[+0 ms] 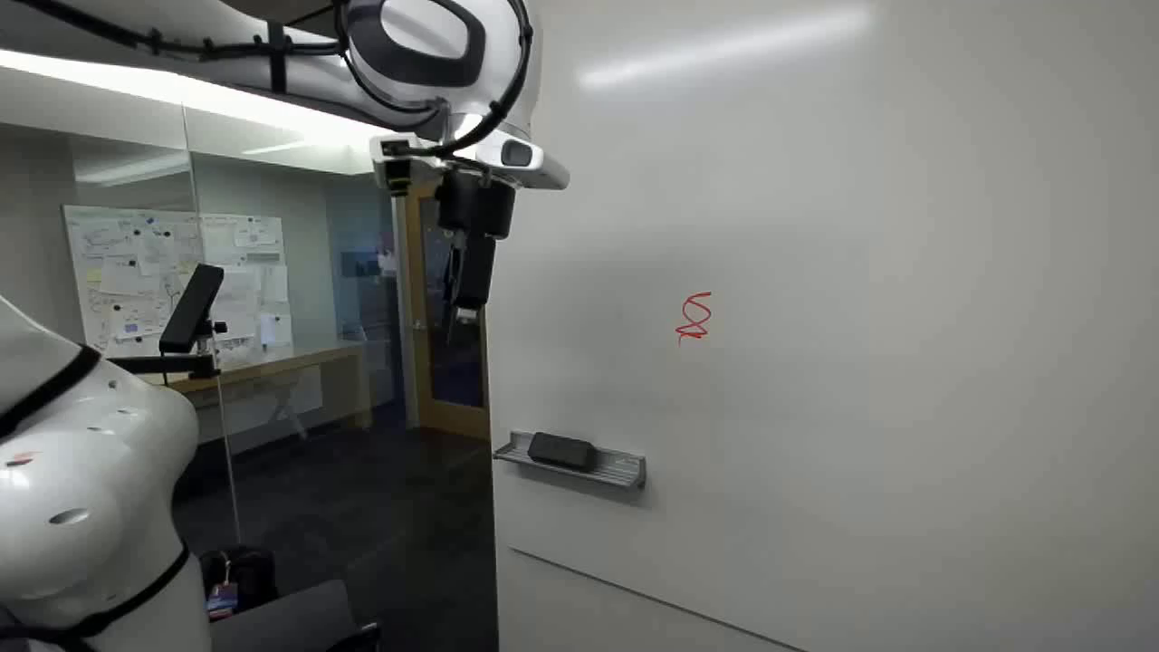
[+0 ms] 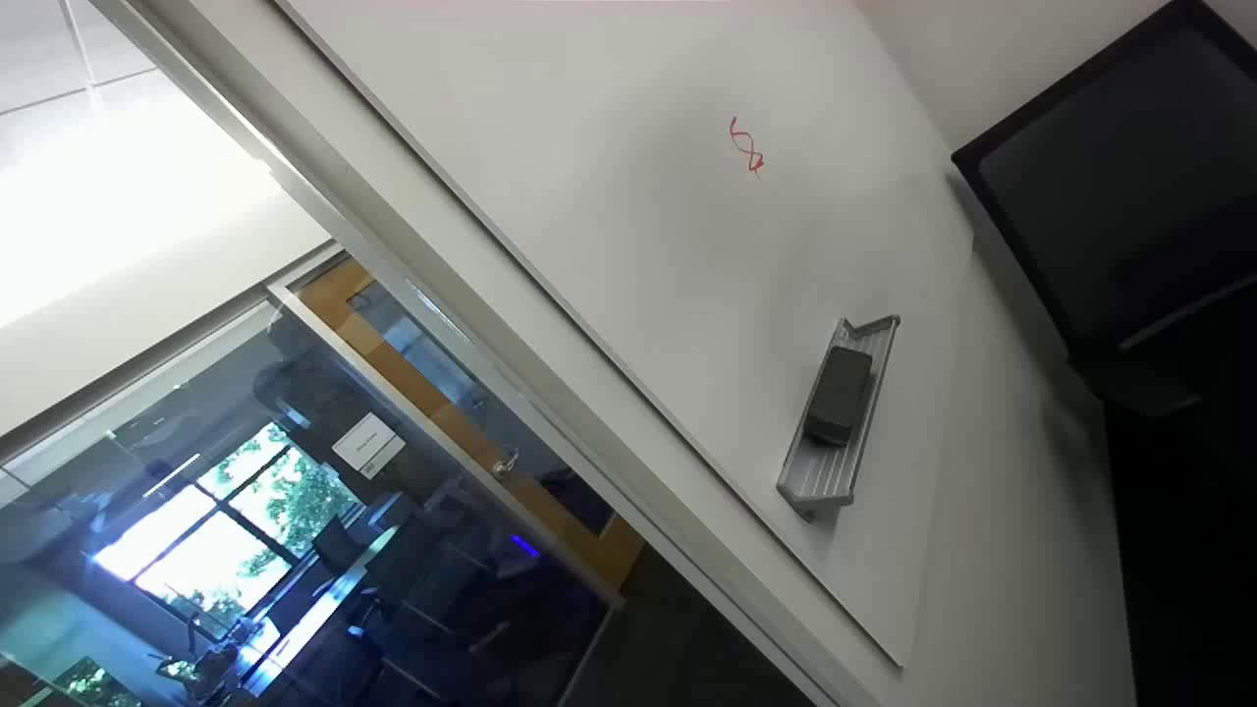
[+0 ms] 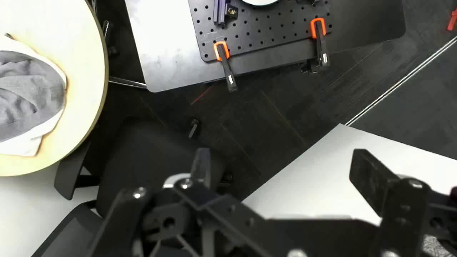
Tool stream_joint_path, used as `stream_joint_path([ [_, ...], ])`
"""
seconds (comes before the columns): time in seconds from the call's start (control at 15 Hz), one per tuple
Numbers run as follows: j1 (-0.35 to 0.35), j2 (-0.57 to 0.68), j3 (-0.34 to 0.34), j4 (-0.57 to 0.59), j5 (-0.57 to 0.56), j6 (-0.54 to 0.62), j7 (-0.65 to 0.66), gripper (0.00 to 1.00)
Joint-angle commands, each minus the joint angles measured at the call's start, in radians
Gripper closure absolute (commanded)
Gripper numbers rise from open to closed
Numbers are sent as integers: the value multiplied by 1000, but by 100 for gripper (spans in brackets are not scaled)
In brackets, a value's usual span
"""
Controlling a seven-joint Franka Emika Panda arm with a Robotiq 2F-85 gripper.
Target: Use the duster to wipe the writing on the white board
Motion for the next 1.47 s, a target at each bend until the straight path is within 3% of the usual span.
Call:
stream_joint_path([
  [0.0, 8, 1, -6, 3, -3, -3, 3, 0],
  [0.4, 4, 16, -6, 14, 5, -16, 18, 0],
  [0.8, -19, 73, 44, -23, 211, 101, 339, 0],
  [1.07, -13, 94, 90, -124, 378, 340, 501, 0],
  [1.4, 23, 88, 178, -306, 503, 789, 595, 0],
])
